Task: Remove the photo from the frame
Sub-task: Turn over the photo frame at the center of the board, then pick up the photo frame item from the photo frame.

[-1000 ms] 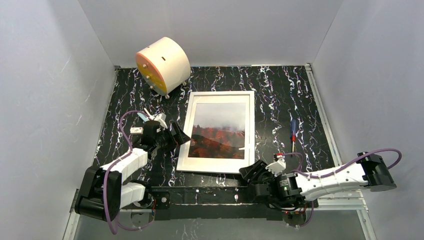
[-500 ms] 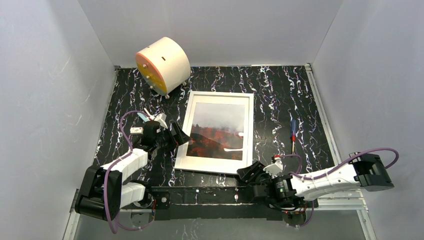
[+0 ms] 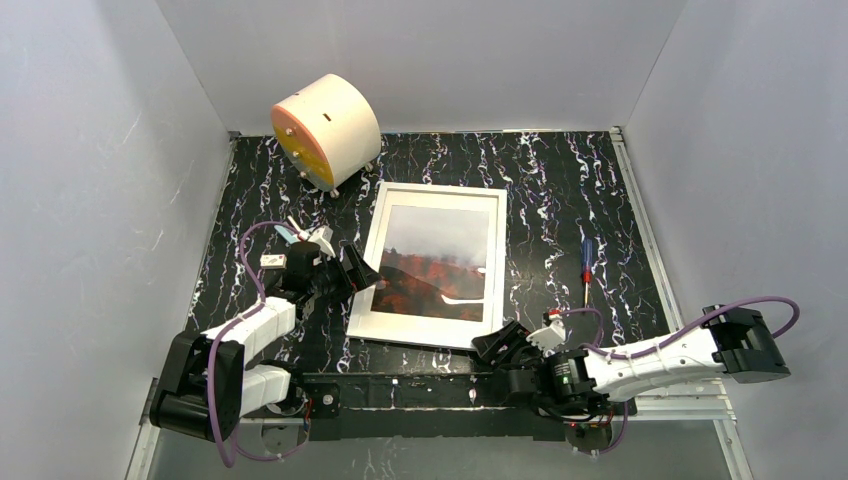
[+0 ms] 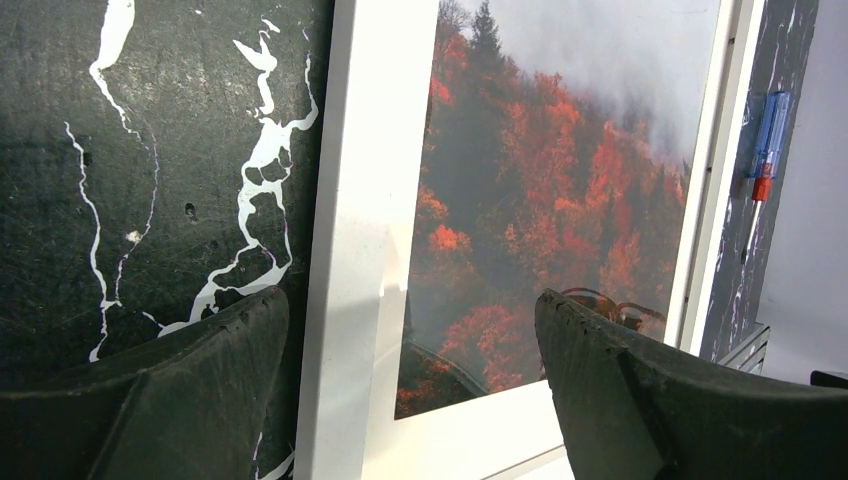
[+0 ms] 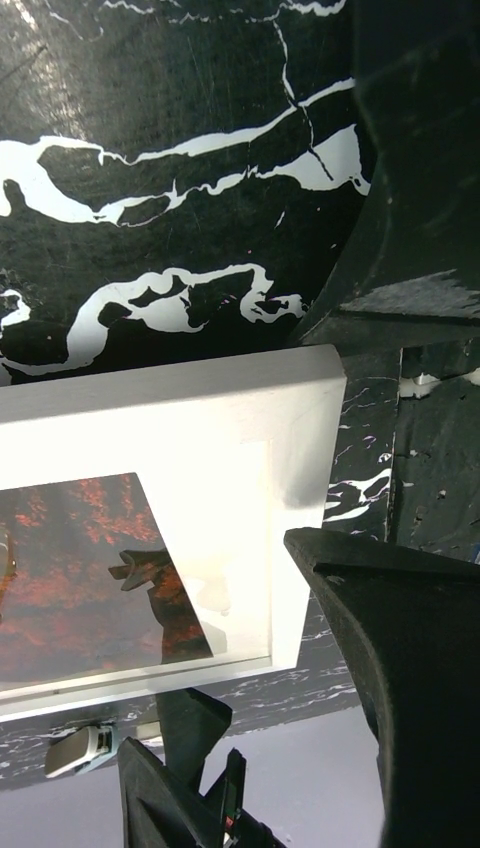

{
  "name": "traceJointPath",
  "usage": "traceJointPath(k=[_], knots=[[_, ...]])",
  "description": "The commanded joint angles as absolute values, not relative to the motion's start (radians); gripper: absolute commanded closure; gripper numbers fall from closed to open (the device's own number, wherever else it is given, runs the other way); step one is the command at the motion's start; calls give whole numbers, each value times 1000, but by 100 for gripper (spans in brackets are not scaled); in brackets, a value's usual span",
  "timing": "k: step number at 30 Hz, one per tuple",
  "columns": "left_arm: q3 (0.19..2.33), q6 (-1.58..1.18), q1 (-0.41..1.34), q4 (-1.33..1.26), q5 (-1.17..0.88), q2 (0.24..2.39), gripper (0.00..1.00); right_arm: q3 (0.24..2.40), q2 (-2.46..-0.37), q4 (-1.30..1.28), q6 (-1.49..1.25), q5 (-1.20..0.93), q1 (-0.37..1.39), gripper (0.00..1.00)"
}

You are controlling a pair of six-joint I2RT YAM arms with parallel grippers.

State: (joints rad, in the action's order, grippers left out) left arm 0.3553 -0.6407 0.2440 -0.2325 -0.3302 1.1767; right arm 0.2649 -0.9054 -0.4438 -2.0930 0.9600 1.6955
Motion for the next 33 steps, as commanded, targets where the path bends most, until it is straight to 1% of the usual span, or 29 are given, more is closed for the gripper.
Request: traceJointPath(k=[1, 4, 10, 13, 15, 19, 20, 22, 24, 25, 27, 30, 33], knots=[[328, -637, 241, -121, -325, 1197, 8, 267, -909, -498, -2240, 930, 1695, 29], [327, -638, 241, -121, -325, 1198, 8, 296, -918, -525, -2211, 926, 1695, 28], [328, -637, 242, -118, -323, 1195, 8, 386, -965, -688, -2193, 908, 1695, 26], [329, -636, 241, -117, -323, 1195, 8, 399, -960, -710, -2171, 903, 1695, 25], [330, -636, 242, -117, -324, 1195, 8, 410, -949, -733, -2159, 911, 1695, 22], [331, -638, 242, -112, -328, 1190, 8, 501, -947, -813, -2031, 970, 1675, 21], [332, -637, 242, -112, -328, 1189, 8, 532, -950, -818, -1937, 975, 1650, 21], [337, -637, 242, -108, -329, 1190, 8, 605, -955, -771, -1698, 926, 1538, 20], [339, -636, 242, -106, -331, 1190, 8, 634, -960, -577, -1326, 768, 1356, 20], [340, -636, 242, -104, -329, 1191, 8, 641, -972, -533, -1216, 684, 1265, 20], [342, -633, 242, -96, -326, 1190, 8, 662, -1000, -519, -1098, 589, 1116, 21], [341, -631, 241, -88, -325, 1183, 8, 686, -1012, -487, -975, 488, 959, 20], [340, -631, 242, -85, -322, 1180, 8, 691, -1076, -460, -882, 269, 763, 21]])
